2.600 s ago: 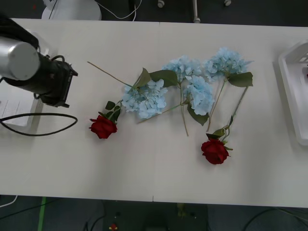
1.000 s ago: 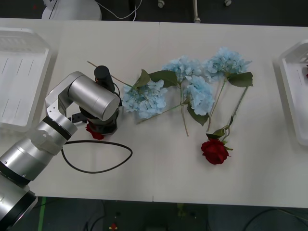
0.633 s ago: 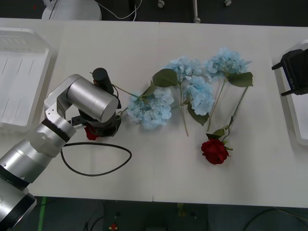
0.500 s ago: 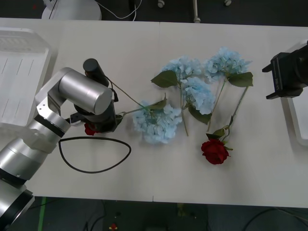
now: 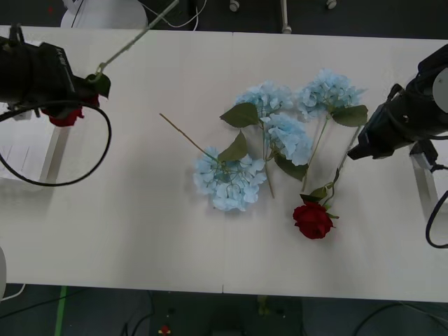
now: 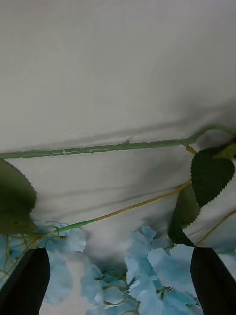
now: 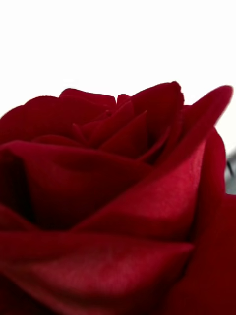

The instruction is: Put the red flowers into the right box and the blue flowers into the left box

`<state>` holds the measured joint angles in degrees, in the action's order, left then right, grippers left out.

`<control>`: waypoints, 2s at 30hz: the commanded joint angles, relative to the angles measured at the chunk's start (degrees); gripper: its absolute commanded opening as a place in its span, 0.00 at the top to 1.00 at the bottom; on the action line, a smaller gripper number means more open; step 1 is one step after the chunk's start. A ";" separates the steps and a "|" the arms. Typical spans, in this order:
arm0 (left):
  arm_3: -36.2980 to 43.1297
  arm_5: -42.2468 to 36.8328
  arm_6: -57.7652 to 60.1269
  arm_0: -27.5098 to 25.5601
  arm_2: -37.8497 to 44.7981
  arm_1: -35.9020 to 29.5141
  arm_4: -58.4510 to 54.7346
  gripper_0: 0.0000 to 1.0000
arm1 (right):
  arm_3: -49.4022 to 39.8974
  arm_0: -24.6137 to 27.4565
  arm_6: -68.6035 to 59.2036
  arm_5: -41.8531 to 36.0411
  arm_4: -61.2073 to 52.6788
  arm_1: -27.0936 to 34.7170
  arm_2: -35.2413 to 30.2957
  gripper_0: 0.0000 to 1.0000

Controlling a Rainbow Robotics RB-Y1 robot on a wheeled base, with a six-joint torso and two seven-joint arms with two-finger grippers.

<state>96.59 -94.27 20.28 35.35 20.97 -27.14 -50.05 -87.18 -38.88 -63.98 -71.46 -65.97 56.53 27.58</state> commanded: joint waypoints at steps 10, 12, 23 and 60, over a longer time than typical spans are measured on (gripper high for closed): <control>2.11 3.92 -64.93 -2.30 -1.20 -5.12 -2.51 1.00 | -1.42 3.37 -12.57 -0.43 9.11 -6.96 -0.16 0.17; 1.85 8.49 -75.30 -3.80 -2.17 -5.12 -6.64 1.00 | -1.94 4.78 -12.57 -0.61 9.28 -6.96 -0.07 0.17; 6.33 22.38 -113.89 -7.57 -13.42 -3.27 -22.11 1.00 | -3.18 10.32 -13.80 -0.61 18.07 -12.41 -3.33 0.17; 9.76 53.23 -111.07 -9.07 -36.18 3.23 -30.46 1.00 | 8.34 9.88 -8.62 -3.07 27.65 -24.45 -11.50 0.17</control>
<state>105.52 -41.79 -94.32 26.90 -15.57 -25.18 -81.04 -79.43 -28.85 -76.52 -74.39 -39.12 33.71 17.53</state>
